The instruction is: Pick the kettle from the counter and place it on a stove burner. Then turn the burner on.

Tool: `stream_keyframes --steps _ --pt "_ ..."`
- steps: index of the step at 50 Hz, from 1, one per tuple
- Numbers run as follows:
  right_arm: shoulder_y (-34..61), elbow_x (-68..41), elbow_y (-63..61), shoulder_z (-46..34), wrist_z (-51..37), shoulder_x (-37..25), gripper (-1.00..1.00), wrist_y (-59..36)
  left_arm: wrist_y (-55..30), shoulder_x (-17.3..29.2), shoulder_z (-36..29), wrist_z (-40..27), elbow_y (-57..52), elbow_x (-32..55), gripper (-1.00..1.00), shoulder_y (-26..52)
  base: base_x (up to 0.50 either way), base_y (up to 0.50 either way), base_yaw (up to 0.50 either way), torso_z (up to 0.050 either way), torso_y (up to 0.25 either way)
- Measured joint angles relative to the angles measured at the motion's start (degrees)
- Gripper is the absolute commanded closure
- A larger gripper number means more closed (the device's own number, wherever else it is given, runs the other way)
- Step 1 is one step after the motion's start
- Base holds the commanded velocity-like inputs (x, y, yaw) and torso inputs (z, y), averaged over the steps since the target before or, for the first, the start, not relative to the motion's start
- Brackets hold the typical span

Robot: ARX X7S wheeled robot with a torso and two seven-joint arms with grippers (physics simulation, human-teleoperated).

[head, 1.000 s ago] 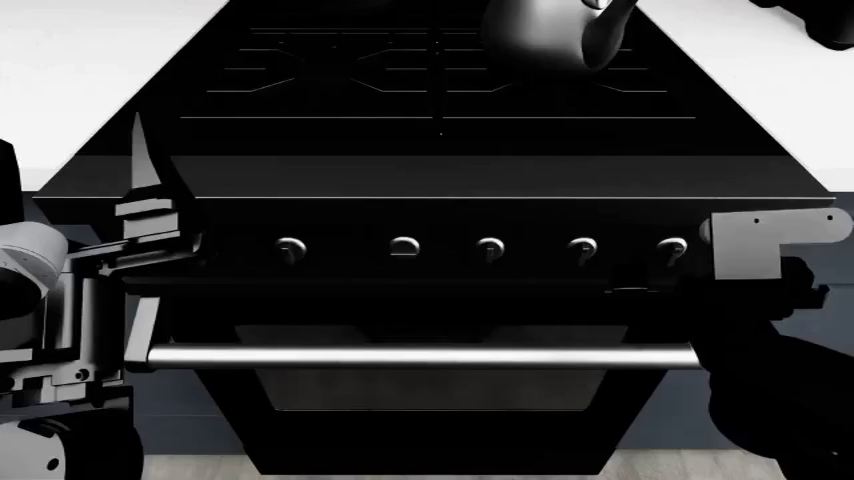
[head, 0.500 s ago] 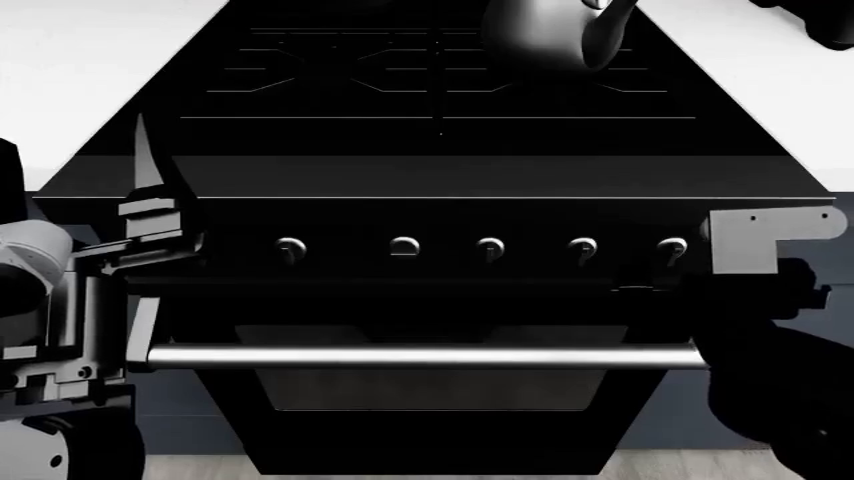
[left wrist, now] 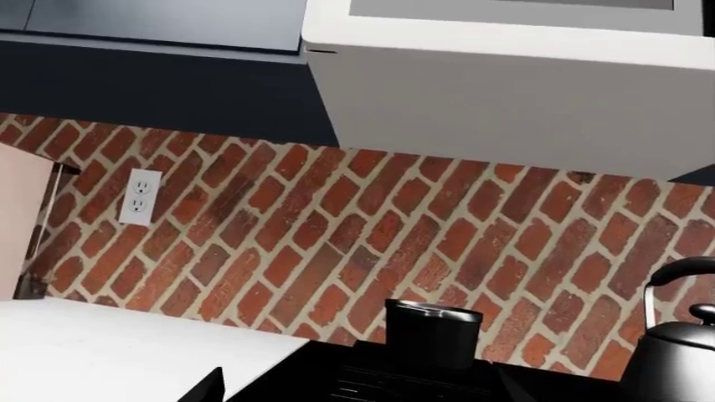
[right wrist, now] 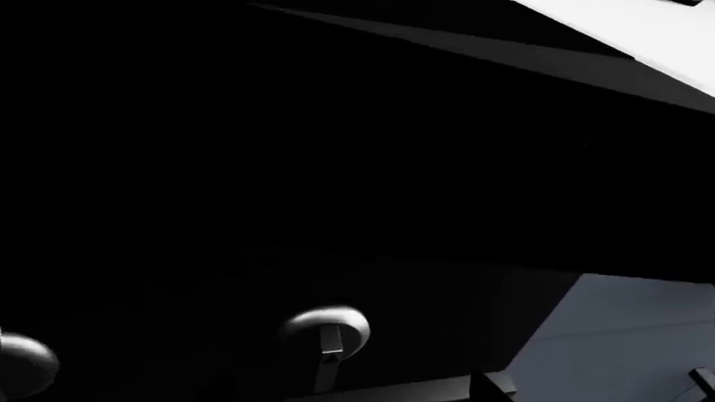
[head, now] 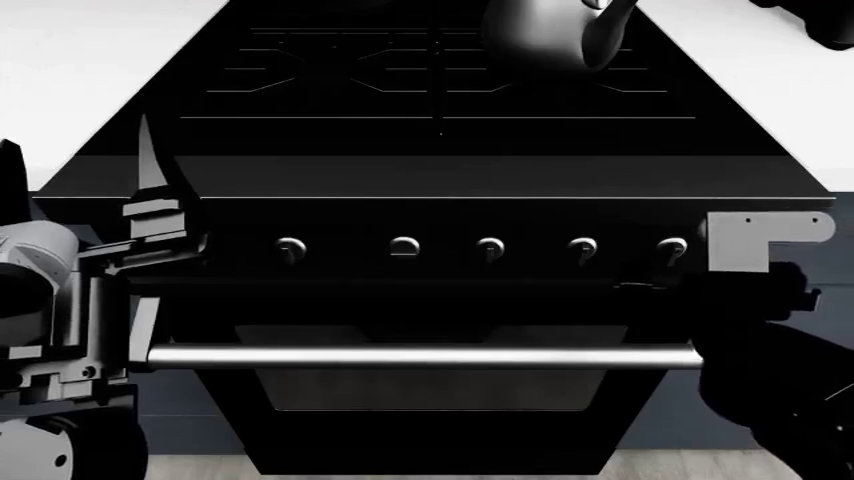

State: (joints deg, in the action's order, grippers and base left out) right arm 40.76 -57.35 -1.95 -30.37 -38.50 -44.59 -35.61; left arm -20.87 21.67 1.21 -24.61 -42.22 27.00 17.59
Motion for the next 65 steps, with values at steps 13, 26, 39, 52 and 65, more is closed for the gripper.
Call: stream_keyframes --steps 13,26,39,52,65 --pt "2.1 1.7 3.6 -1.1 1.0 1.7 -1.0 -0.2 0.2 0.2 -0.1 -0.2 0.0 0.1 -1.0 0.0 0.0 0.0 0.0 0.0 0.0" --pt "3.7 2.4 5.4 -3.0 0.4 3.1 -1.0 -0.2 0.3 0.4 -0.2 -0.4 0.2 0.3 -1.0 0.1 0.01 0.0 0.0 0.0 -0.002" --pt "4.1 4.2 5.2 -4.4 -0.5 4.0 1.0 -0.6 0.4 0.5 -0.3 -0.5 0.4 0.6 -1.0 0.2 0.02 0.0 0.01 -0.001 -0.008" --pt "4.0 3.5 5.9 -4.4 0.3 5.0 1.0 0.7 0.5 0.7 -0.5 -0.7 0.6 0.7 -1.0 0.2 0.01 0.0 0.01 -0.002 -0.007" --pt "3.7 3.4 6.0 -4.0 0.3 4.8 1.0 1.0 0.7 0.9 -0.6 -0.9 0.5 0.7 -1.0 0.1 0.01 0.0 0.01 -0.001 -0.006"
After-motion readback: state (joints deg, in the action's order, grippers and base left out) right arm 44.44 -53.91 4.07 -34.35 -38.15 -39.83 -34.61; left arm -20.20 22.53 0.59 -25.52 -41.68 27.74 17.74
